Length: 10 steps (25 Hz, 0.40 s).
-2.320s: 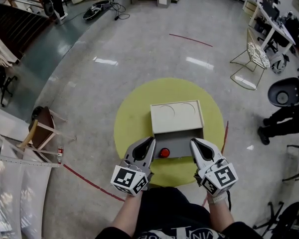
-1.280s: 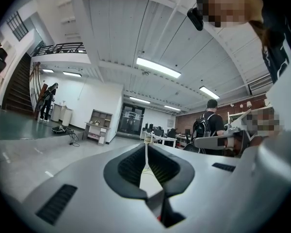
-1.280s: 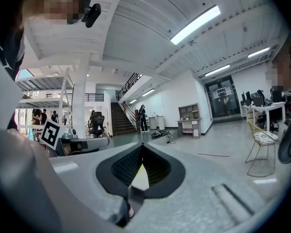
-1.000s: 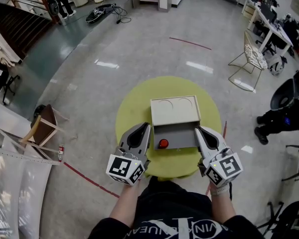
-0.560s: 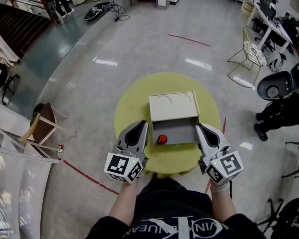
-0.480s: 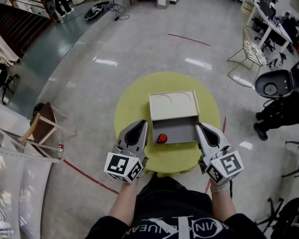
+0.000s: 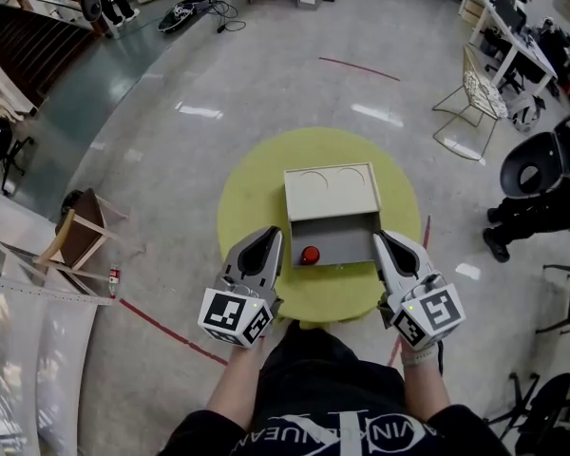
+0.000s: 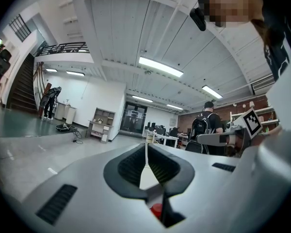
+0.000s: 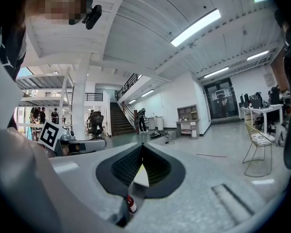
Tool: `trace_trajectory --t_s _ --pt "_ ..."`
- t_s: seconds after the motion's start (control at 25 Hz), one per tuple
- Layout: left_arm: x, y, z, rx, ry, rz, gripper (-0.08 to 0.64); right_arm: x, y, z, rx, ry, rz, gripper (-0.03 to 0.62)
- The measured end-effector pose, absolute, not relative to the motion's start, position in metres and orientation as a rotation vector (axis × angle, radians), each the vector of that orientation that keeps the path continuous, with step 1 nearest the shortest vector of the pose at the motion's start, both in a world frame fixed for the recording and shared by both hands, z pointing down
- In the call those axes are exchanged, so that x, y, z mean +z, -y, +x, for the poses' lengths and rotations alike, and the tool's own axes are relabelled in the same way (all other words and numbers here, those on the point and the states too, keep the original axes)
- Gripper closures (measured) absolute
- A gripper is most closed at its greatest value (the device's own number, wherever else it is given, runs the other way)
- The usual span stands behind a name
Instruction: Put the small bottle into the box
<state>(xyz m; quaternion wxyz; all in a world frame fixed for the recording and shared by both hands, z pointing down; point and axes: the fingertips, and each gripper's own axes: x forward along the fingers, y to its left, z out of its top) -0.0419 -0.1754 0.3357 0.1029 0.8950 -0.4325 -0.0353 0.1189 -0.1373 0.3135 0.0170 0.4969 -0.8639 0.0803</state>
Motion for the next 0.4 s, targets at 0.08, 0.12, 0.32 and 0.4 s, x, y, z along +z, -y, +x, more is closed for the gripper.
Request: trace_trajectory --t_s 0.08,0.12,0.32,0.4 --pt "0.3335 0.1763 -0.0410 -0.102 1.279 2.640 0.538 0.3107 0.1382 0.1194 0.247 2.685 1.542 0.586" --pt "0.3331 0.1761 -0.0403 -0.102 1.279 2.641 0.538 0.3103 0.1380 0.1198 0.245 2.685 1.542 0.586" --pt "0.3358 0.1747 -0.0420 -0.102 1.274 2.650 0.538 0.3144 0.1363 0.1175 0.244 2.682 1.547 0.586" --pt "0.3365 0.1747 -0.0443 -0.099 1.273 2.652 0.538 0.3158 0.1362 0.1149 0.245 2.681 1.548 0.586"
